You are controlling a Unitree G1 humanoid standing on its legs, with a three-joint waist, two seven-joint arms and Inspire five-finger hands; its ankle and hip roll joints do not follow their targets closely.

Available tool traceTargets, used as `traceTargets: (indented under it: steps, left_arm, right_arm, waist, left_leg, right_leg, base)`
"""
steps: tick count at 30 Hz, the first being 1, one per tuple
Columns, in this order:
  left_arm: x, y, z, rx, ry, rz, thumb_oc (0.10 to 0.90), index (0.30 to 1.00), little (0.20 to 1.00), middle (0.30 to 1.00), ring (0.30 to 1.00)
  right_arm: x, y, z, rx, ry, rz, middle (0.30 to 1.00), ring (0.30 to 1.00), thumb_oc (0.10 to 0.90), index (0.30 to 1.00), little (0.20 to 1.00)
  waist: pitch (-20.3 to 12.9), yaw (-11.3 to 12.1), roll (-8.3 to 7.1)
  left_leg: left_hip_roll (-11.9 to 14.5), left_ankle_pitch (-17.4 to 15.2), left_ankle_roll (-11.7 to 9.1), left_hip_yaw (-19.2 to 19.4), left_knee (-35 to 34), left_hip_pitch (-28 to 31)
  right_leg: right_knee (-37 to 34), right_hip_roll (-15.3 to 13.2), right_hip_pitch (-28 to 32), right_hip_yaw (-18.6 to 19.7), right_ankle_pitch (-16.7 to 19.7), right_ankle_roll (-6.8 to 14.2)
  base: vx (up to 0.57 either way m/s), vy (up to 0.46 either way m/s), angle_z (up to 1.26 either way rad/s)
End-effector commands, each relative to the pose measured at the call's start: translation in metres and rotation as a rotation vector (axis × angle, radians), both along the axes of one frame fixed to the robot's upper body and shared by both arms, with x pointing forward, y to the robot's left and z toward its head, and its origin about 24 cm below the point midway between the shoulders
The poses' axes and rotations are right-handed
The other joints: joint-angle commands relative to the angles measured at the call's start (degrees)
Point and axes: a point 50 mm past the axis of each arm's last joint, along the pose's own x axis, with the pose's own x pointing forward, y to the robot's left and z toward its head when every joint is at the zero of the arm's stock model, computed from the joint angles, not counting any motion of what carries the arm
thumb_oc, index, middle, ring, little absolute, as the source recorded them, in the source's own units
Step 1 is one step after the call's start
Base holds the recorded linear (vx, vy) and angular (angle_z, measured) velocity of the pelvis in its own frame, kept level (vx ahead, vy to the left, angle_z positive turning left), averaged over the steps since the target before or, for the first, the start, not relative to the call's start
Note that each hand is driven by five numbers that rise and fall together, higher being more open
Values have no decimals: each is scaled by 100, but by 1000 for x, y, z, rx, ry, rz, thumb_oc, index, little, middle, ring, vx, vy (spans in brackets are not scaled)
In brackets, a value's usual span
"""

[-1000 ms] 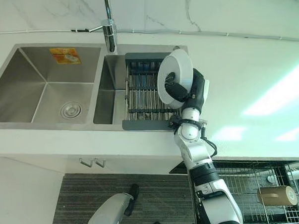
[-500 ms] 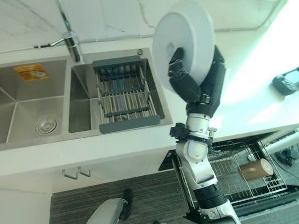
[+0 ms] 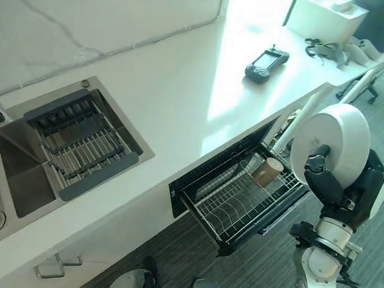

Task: Place the dishes in the dishwasher.

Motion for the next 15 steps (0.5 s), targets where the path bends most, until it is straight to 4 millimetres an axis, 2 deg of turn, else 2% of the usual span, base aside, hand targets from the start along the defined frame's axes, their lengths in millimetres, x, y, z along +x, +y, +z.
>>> traceTargets:
  steps: [1,4,7,15]
  left_arm:
    - [-3,-5,-2,-10,19,-35,800,900,900,900,900]
    - [8,-6,-1,-16,0,-43,800,900,900,900,900]
    - [17,-6,1,-15,-5,-62,800,900,900,900,900]
    - [14,-3,1,-9,4,-75,800,900,900,900,900]
  right_arm:
    - [11,8,70,-190,-368,83,300,300,400,300,300]
    - [22,12,57,-205,-258,118,300,300,400,300,300]
    - [41,15,45,-267,-132,143,300,300,400,300,300]
    - [57,29,23,-299,-6,220,300,300,400,300,300]
  waist:
    - [-153,94,153]
    - [-90,51,215]
    - [37,149,282]
    - [130,328,301]
  left_leg:
    - [-71,-1331,51,-450,58,621]
    - [-122,-1327,60,-505,58,582]
    - [-207,-1277,61,-613,58,496]
    - [-281,-1235,62,-763,58,410]
  right_leg:
    - [187,-105,-396,-525,-88,87]
    - [187,-117,-459,-467,-68,79]
    - [187,-175,-526,-555,-27,71]
    - [187,-208,-539,-686,-28,64]
  base:
    - [12,-3,-15]
    - [18,7,-14]
    - [-6,11,-3]
    - [-1,-1,16]
